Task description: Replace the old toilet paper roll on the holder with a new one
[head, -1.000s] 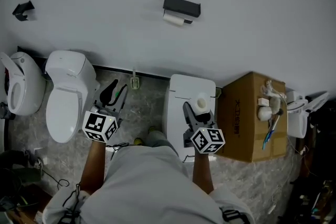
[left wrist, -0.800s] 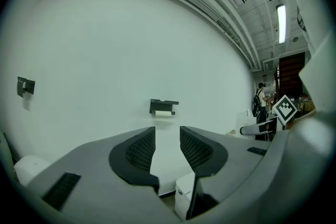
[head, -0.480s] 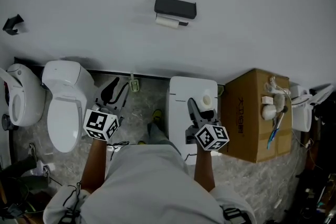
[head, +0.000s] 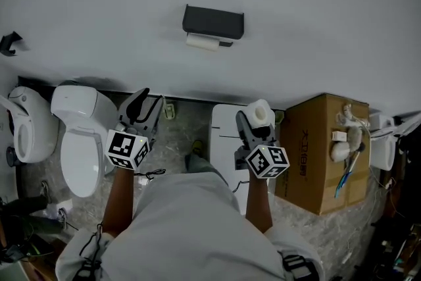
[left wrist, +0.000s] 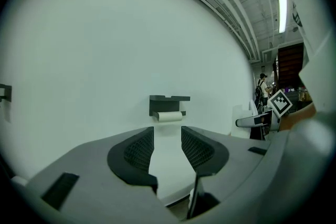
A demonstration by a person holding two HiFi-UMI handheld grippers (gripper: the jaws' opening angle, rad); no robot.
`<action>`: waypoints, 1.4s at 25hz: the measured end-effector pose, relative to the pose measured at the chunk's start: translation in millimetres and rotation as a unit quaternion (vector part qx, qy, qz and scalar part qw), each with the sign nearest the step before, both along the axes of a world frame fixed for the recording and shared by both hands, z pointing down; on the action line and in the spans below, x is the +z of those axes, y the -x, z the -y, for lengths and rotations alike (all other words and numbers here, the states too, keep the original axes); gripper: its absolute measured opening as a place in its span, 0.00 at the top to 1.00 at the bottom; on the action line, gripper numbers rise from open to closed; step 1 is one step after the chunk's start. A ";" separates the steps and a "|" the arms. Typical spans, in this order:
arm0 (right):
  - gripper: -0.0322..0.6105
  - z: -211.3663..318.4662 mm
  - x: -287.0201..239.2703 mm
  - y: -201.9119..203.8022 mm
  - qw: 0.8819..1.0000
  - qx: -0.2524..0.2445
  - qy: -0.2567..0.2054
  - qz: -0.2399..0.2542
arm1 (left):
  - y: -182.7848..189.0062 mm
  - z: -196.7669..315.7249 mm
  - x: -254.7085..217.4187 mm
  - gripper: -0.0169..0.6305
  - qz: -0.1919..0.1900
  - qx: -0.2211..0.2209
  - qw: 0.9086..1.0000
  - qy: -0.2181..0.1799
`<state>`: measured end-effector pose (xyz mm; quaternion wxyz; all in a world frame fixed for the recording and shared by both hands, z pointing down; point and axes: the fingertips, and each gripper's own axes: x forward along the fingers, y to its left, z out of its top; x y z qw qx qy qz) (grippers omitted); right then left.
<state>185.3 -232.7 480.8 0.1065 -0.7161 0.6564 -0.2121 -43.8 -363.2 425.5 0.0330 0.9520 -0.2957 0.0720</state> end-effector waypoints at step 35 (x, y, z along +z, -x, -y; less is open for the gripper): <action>0.47 101.6 -0.6 -85.5 0.998 -0.043 -0.027 0.031 | -159.2 81.4 3.1 0.65 0.157 0.073 0.976 -0.135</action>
